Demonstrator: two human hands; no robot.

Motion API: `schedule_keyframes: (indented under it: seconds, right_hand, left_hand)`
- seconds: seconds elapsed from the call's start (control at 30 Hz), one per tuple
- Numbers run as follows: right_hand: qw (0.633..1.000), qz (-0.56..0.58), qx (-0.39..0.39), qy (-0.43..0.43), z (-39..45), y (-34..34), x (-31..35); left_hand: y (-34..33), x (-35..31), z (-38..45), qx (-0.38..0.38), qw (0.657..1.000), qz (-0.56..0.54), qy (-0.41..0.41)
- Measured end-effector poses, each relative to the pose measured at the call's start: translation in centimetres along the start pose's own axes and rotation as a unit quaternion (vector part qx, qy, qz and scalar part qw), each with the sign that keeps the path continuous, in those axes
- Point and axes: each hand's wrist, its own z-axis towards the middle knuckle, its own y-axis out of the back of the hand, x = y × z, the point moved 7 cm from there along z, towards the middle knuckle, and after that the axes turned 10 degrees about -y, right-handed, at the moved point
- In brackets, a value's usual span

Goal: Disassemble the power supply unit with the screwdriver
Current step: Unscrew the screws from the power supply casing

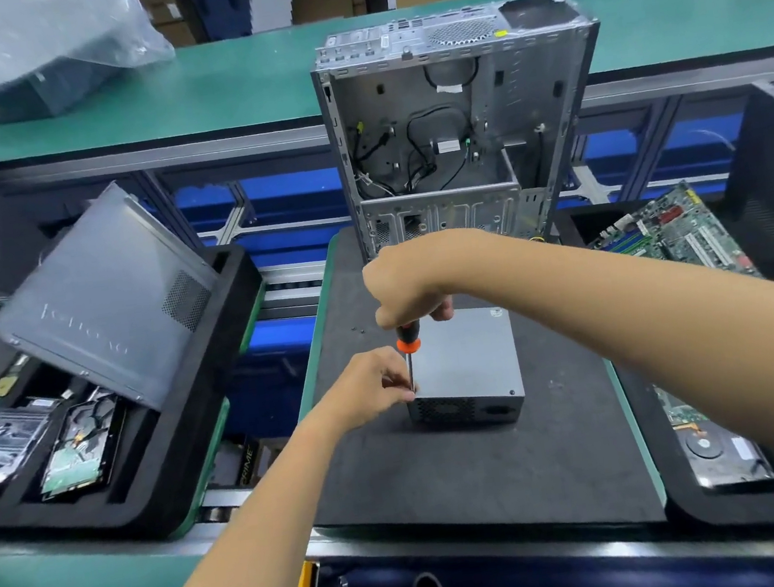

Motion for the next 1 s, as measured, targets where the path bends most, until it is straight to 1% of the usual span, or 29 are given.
schedule_keyframes:
  seconds: [0.07, 0.17, 0.3, 0.37, 0.43, 0.53, 0.57, 0.6, 0.67, 0.73, 0.83, 0.9, 0.97, 1.0]
  right_hand:
    - [0.999, -0.013, 0.012, 0.030, -0.1, 0.0, 0.3]
    - [0.996, -0.034, 0.027, 0.076, -0.6, -0.3, 0.1]
    - [0.987, -0.067, 0.002, 0.147, -1.3, -0.3, 0.8]
    - [0.984, -0.053, -0.010, 0.169, -1.4, -0.1, 1.4]
    - [0.985, -0.017, -0.034, 0.167, -1.5, 0.4, 1.5]
    - [0.992, 0.039, -0.046, 0.112, -0.8, 0.4, 0.4]
    - [0.995, 0.025, -0.045, 0.084, -0.6, 0.2, 0.0]
    - [0.996, -0.010, -0.061, 0.059, -0.3, 0.2, -0.3]
    - [0.995, -0.055, -0.078, 0.032, -0.2, 0.3, -0.5]
    - [0.997, -0.025, -0.050, 0.056, -0.2, 0.3, -0.3]
    - [0.990, 0.002, -0.056, 0.128, -0.9, 1.2, 0.1]
    - [0.985, 0.023, -0.047, 0.166, -1.6, 1.3, 0.4]
    - [0.983, 0.033, -0.039, 0.176, -1.9, 1.1, 0.6]
    - [0.985, 0.030, -0.038, 0.163, -1.7, 0.9, 0.5]
  left_hand:
    - [0.0, -0.1, -0.2, -0.006, 1.000, -0.015, 0.002]
    - [0.2, -0.4, -0.2, -0.014, 1.000, -0.009, -0.003]
    - [0.2, -0.8, -0.1, -0.017, 1.000, 0.003, -0.011]
    - [0.3, -0.9, -0.1, -0.021, 1.000, 0.001, -0.012]
    - [0.3, -1.0, -0.1, -0.021, 1.000, 0.000, -0.011]
    - [0.3, -1.0, -0.2, -0.024, 1.000, 0.000, -0.001]
    - [0.3, -1.0, -0.2, -0.024, 1.000, 0.000, 0.004]
    - [0.3, -0.9, -0.1, -0.022, 1.000, 0.000, 0.011]
    - [0.3, -0.8, 0.0, -0.018, 1.000, 0.001, 0.016]
    - [0.3, -0.8, 0.2, -0.012, 1.000, 0.001, 0.012]
    - [0.4, -0.9, 0.4, -0.006, 1.000, -0.001, 0.009]
    - [0.3, -1.0, 0.6, 0.007, 1.000, 0.001, 0.002]
    - [0.3, -0.9, 0.8, 0.021, 1.000, 0.002, -0.001]
    - [0.3, -0.8, 0.9, 0.028, 1.000, -0.002, 0.004]
